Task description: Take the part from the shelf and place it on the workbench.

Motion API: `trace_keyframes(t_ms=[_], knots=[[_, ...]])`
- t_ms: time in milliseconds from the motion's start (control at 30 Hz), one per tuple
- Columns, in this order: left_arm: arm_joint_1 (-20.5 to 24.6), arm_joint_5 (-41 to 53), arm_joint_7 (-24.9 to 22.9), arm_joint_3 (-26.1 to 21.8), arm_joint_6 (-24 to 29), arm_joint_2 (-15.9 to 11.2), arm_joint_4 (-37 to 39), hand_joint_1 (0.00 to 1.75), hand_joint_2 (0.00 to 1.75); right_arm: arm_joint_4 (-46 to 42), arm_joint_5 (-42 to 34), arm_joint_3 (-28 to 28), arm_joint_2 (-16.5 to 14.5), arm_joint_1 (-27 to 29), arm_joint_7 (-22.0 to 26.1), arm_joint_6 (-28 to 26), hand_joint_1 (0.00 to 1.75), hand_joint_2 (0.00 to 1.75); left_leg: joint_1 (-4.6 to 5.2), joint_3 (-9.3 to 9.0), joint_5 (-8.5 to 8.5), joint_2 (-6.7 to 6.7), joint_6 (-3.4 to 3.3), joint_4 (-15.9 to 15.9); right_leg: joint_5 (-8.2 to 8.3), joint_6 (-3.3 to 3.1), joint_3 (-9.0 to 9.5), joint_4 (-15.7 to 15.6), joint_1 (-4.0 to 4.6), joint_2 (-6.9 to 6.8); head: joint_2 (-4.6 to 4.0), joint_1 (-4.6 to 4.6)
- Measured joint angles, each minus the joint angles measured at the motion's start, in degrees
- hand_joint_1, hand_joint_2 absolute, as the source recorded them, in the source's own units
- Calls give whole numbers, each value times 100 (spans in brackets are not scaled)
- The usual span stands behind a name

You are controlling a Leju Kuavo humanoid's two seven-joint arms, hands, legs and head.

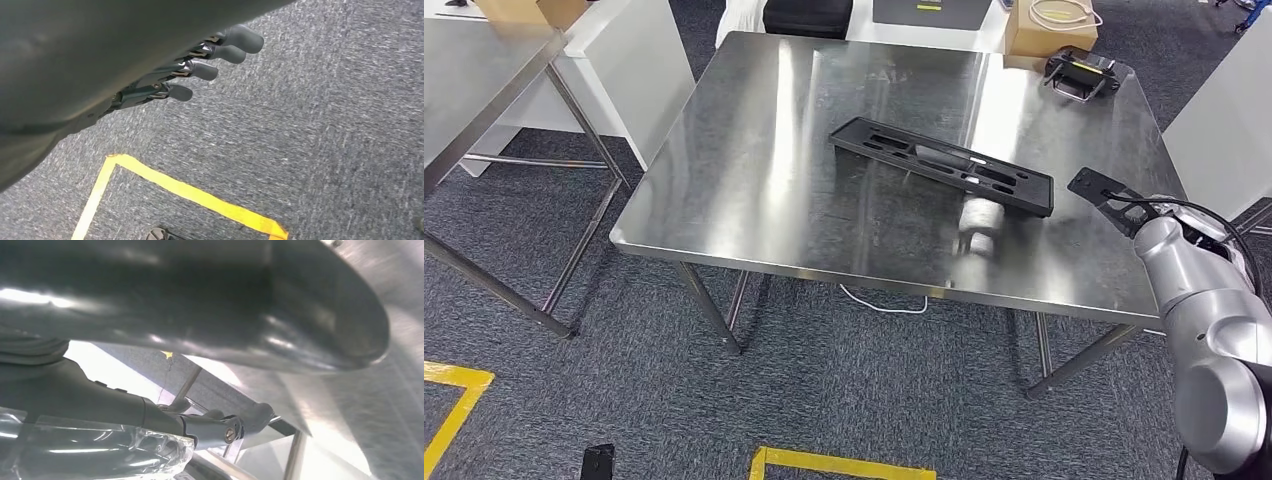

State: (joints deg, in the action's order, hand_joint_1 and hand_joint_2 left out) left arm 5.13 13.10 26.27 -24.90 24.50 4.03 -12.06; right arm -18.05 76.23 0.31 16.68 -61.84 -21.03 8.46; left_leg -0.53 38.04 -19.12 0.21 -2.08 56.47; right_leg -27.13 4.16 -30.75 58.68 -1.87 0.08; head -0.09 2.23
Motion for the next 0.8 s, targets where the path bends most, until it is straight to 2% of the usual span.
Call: trace_keyframes(t_ms=[33,67,133,167,200,233,267,300,333,367,400,433,467,500,533,567,633,667,700,733,767,800], knots=[[-2,-1,8,-14,1,-4,-1,0,0,-1,3,0,-11,17,-27,-53,0,0,12,42,37,-7,32,29,-49,-38,136,-215,19,11,0,3],[-6,-1,14,-26,3,-7,0,0,0,-2,2,0,-26,45,-57,-104,0,0,18,75,76,-13,54,46,-74,-86,164,-282,44,19,0,9],[-23,-1,22,-50,4,-8,1,0,0,2,-10,0,-55,122,-116,-218,0,0,-7,132,89,-25,91,91,-16,-189,69,-237,8,2,0,21],[-34,-1,25,-66,4,-8,2,0,0,3,-17,0,-74,157,-142,-284,0,0,-28,190,-40,-26,113,197,29,-261,21,-228,-5,-8,0,27],[-43,-1,28,-80,3,-8,2,0,0,4,-21,0,-90,188,-164,-360,0,0,-46,279,-271,-27,141,417,81,-333,-31,-227,-11,-16,0,30],[-48,-1,32,-92,3,-7,2,0,0,5,-23,0,-106,216,-182,-431,0,0,-56,392,-578,-27,164,758,136,-392,-84,-224,2,-20,0,31],[-53,-1,34,-100,3,-6,2,0,0,5,-24,0,-119,245,-191,-485,0,0,-59,504,-867,-24,183,1172,187,-431,-147,-221,20,-21,0,33],[-54,-1,36,-105,3,-5,2,0,0,5,-27,0,-128,277,-198,-519,0,0,-59,588,-1056,-24,194,1556,237,-450,-210,-218,37,-22,0,31],[-54,-1,37,-112,3,-5,2,0,0,6,-41,0,-136,311,-205,-539,0,0,-59,603,-1121,-24,189,1806,286,-456,-270,-216,57,-22,0,31],[-55,1,37,-119,3,-4,2,0,0,6,-68,-2,-144,351,-212,-570,0,0,-58,512,-1067,-24,169,1845,333,-455,-329,-214,77,-21,0,32],[-54,2,37,-125,3,-3,2,0,0,6,-104,-8,-150,399,-224,-622,0,0,-53,309,-943,-26,132,1666,379,-451,-381,-214,97,-18,0,32],[-51,6,38,-131,3,-4,1,0,0,6,-142,-19,-156,456,-246,-711,0,0,-41,11,-830,-31,75,1302,420,-443,-422,-214,112,-16,0,32],[-46,13,39,-135,4,-9,-1,0,0,6,-174,-32,-168,525,-278,-827,0,0,-27,-305,-800,-34,13,874,459,-425,-455,-215,130,-15,0,28],[-41,28,41,-140,7,-9,-3,0,0,7,-193,-45,-178,605,-328,-971,0,0,-7,-539,-795,-38,-25,538,494,-402,-470,-221,136,-22,0,21],[-37,45,43,-146,12,-10,-4,0,0,9,-203,-56,-200,702,-385,-1130,0,0,19,-682,-822,-44,-55,313,527,-372,-474,-230,133,-32,0,19],[-33,61,43,-153,18,-11,-6,0,0,11,-213,-67,-227,821,-447,-1308,0,0,42,-722,-835,-45,-71,225,565,-326,-474,-249,127,-43,0,25],[-24,88,38,-172,38,-7,-7,0,0,20,-256,-116,-291,1125,-577,-1702,0,0,57,-710,-694,-42,-116,119,627,-251,-477,-296,127,-57,0,40],[-15,99,34,-178,49,3,-7,0,0,28,-291,-156,-314,1292,-641,-1906,0,0,46,-694,-601,-39,-150,37,574,-243,-523,-266,135,-51,0,39],[-6,110,31,-182,57,15,-7,0,0,40,-338,-206,-334,1460,-697,-2096,0,0,31,-659,-497,-38,-180,-42,425,-267,-605,-123,139,-43,0,28],[1,119,28,-186,62,33,-7,0,0,57,-386,-259,-351,1625,-738,-2270,0,0,17,-599,-404,-38,-193,-91,193,-304,-724,152,132,-33,0,17],[2,126,26,-191,65,50,-7,0,0,76,-438,-315,-369,1789,-760,-2407,0,0,20,-515,-328,-47,-205,-106,-60,-328,-865,527,118,-21,0,9],[3,135,24,-199,66,63,-7,0,0,97,-492,-373,-395,1955,-771,-2518,0,0,20,-422,-259,-50,-200,-102,-259,-322,-982,931,98,-18,0,4]])
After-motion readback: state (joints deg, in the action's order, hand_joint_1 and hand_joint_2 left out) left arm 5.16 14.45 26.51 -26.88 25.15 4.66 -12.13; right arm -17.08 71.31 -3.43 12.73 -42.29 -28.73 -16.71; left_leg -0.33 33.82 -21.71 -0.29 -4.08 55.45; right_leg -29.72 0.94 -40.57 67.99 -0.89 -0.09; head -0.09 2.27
